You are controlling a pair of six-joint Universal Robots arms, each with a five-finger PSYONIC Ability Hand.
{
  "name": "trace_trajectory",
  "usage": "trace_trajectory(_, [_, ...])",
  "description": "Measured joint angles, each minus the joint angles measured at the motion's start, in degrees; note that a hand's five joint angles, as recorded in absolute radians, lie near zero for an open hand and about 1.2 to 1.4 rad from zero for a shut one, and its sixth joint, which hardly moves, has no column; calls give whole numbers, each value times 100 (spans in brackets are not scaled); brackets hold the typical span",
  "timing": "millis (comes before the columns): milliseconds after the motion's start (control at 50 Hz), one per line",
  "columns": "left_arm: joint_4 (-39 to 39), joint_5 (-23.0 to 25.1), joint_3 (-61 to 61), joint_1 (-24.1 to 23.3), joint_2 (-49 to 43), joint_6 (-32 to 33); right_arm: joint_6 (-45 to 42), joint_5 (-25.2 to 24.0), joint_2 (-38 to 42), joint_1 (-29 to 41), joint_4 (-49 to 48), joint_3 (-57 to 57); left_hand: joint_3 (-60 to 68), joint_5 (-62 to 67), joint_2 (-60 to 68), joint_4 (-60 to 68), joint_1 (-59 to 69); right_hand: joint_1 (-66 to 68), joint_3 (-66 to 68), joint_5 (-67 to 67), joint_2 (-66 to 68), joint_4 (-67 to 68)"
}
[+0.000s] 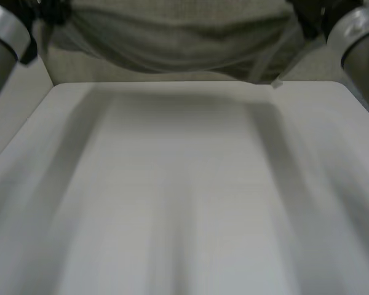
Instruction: Fold the towel.
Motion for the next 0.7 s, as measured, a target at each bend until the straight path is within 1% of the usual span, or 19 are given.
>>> trace_trajectory(120, [234,354,-1784,98,214,79,-12,-606,-358,-350,-89,1694,0,0,0,0,0,0,0,0,0,0])
trace_trajectory(200, [538,620,-2820,170,321,189,-44,-973,-502,-561,-280,2675,0,1,0,0,0,0,0,0,4,0])
trace_trajectory(240, [845,811,-3571,233,420,348,-74,-1206,-571,-716,-485,3354,0,2,0,0,0,0,0,0,0,0])
trace_trajectory(360, [1343,1088,-4788,421,757,854,-99,-1451,-840,-1011,-795,4372,1,2,0,0,0,0,0,0,0,0])
trace_trajectory(440, [1456,1215,-5265,560,1210,1087,-78,-1464,-1315,-1171,-815,4730,1,2,0,0,0,0,0,0,0,0])
trace_trajectory(520, [1457,1381,-5565,736,1906,1153,-36,-1438,-2072,-1341,-622,4855,1,2,0,0,0,0,0,0,0,0])
trace_trajectory(600, [1411,1506,-5630,861,2506,1067,-17,-1504,-2653,-1505,-265,4753,1,2,0,0,0,0,0,0,1,0])
trace_trajectory(700, [1357,1587,-5501,933,2954,823,-15,-1754,-2936,-1684,249,4411,1,2,0,0,0,0,0,0,0,0])
